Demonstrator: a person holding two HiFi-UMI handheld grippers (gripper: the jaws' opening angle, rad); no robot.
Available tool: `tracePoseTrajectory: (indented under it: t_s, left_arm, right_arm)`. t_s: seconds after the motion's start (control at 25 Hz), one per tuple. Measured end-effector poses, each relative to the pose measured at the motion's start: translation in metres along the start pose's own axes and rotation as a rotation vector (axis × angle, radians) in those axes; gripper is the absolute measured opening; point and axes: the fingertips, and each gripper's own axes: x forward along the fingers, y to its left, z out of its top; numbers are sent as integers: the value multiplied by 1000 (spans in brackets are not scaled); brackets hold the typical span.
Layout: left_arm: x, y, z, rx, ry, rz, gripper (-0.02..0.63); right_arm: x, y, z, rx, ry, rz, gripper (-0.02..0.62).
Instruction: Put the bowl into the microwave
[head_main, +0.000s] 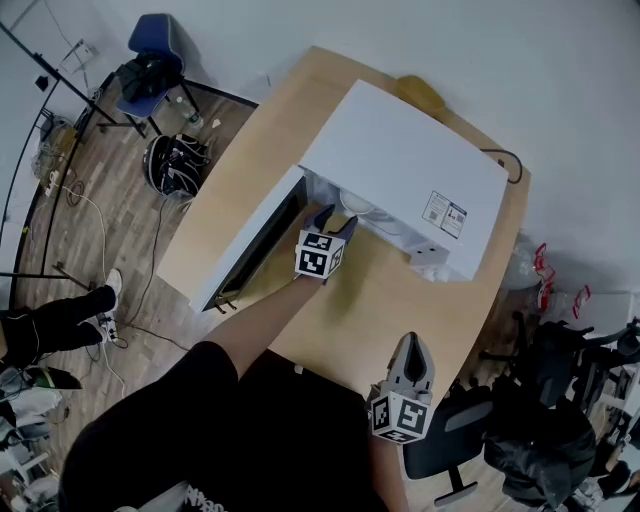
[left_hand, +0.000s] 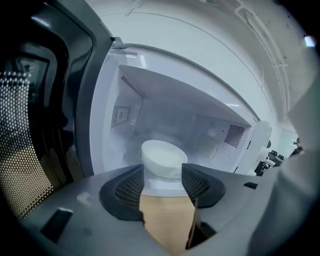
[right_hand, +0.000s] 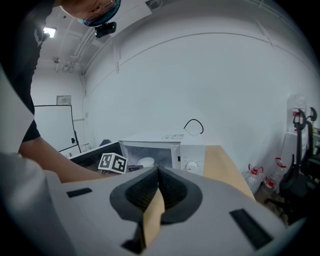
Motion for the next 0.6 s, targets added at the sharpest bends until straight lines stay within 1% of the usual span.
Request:
tracePoseTrajectory:
  t_s: [0.04, 0.08, 0.32, 0.36, 0.44, 0.52, 0.6]
  left_arm:
    - [2, 0, 1, 9, -2, 2, 226]
    - [4, -1, 0, 21, 0, 0, 218]
    - [10, -3, -5, 81, 26, 0, 214]
    - [10, -3, -4, 89, 26, -1, 209]
    - [10, -3, -3, 104, 23, -3, 180]
    - [11, -2, -2, 102, 25, -3, 154]
    - [12, -1, -3, 92, 29, -5, 153]
  right_arm:
    - [1, -1, -1, 4, 3, 0, 60]
    - [2, -1, -3, 9, 7, -1, 60]
    - [10, -2, -2, 15, 17, 5, 60]
    - [12, -3, -1, 14, 18, 5, 60]
    - [15, -3, -1, 10, 25, 4, 60]
    - [17, -3, -2, 10, 32, 4, 60]
    - [18, -3, -4, 13, 35, 4, 60]
